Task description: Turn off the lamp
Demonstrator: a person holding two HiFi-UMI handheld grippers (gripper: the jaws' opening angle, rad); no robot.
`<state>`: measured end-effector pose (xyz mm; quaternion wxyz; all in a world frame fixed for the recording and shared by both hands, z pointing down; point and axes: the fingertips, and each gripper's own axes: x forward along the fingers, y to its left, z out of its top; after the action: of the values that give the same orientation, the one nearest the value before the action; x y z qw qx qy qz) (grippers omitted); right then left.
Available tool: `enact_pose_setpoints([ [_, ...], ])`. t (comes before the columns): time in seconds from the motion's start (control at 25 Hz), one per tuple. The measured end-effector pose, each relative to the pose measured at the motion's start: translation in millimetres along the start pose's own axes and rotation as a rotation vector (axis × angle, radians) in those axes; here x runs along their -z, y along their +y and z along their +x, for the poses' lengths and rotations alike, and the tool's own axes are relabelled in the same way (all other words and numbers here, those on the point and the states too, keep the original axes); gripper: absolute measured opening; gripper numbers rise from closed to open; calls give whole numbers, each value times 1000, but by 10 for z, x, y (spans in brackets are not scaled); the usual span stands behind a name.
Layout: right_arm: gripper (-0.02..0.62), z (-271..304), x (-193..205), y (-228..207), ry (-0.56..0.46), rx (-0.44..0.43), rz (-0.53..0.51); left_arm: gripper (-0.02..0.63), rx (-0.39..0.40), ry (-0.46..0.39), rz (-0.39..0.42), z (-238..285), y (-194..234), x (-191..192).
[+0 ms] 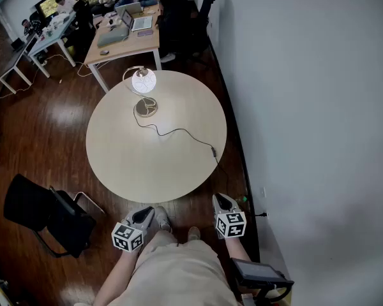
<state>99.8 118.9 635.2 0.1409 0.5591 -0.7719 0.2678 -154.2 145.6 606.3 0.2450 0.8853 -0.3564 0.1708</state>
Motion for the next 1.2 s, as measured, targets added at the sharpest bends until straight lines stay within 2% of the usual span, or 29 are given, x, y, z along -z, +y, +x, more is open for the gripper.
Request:
enact_pose_setpoints([
  [0.2, 28, 340, -374, 43, -8, 43, -20, 17, 59, 19, 55, 209, 315, -254],
  [0.56, 26, 611, -840, 249, -20, 160, -40, 5, 187, 24, 60, 361, 832, -589],
  [0.76, 26, 657, -984, 397, -27, 232, -97, 5, 256, 47, 68, 449, 1025, -629],
  [0.96, 26, 664, -1083, 561, -29, 317, -229, 5, 332, 79, 80, 495, 1100, -584],
  [1.2, 26, 710, -1119, 783, -23, 354, -284, 5, 415, 97, 114, 545, 1097, -554],
])
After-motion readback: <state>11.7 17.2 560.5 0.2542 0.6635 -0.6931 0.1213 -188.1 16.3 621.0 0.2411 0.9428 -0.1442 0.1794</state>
